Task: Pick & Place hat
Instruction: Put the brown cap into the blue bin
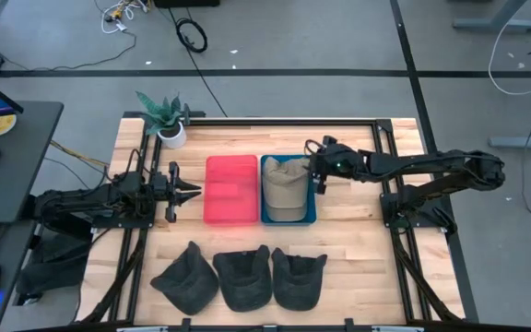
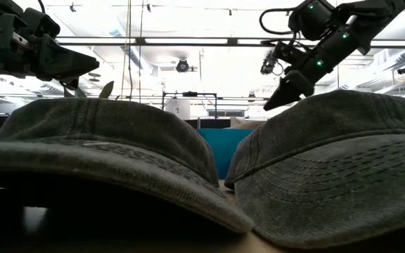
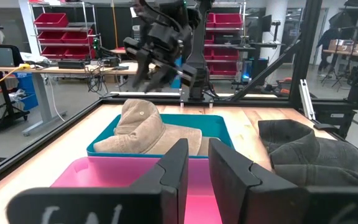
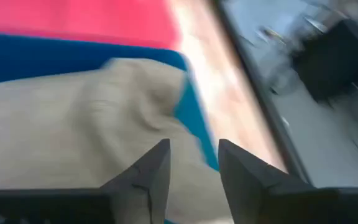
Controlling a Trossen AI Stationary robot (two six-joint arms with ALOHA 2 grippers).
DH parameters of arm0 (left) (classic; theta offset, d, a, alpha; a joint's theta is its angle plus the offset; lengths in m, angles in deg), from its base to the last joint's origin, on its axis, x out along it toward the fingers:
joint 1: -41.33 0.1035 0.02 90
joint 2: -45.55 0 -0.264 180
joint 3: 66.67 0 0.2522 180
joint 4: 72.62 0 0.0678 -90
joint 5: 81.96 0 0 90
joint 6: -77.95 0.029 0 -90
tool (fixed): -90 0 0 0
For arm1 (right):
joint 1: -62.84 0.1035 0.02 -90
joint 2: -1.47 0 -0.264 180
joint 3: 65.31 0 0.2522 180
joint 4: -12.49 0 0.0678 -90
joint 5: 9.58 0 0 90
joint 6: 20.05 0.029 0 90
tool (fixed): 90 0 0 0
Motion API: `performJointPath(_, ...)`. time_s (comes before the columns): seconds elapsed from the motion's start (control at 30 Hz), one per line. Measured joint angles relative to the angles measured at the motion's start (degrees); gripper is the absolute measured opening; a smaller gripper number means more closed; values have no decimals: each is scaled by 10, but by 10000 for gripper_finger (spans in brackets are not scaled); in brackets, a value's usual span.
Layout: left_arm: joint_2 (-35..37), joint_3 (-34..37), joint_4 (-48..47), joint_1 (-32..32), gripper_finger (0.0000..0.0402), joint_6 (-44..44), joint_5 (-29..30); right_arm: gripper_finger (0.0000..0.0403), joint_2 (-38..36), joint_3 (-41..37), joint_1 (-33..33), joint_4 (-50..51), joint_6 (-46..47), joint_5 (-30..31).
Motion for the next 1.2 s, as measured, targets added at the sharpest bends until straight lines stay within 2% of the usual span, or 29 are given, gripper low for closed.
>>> performJointPath(0.1, 0, 0, 0, 0, 67, 0, 0, 106, -1, 0, 0, 14, 37, 31)
performJointPath(0.3, 0, 0, 0, 0, 67, 0, 0, 10, 1, 0, -6, 33, 65, 31)
performJointPath(0.63, 0, 0, 0, 0, 67, 0, 0, 3, 12, -11, -39, 41, 130, 16)
performJointPath(0.9, 0, 0, 0, 0, 67, 0, 0, 1, 73, -19, -53, 10, 118, -43)
performJointPath(1.2, 0, 0, 0, 0, 67, 0, 0, 1, 125, -18, -55, -10, 80, -48)
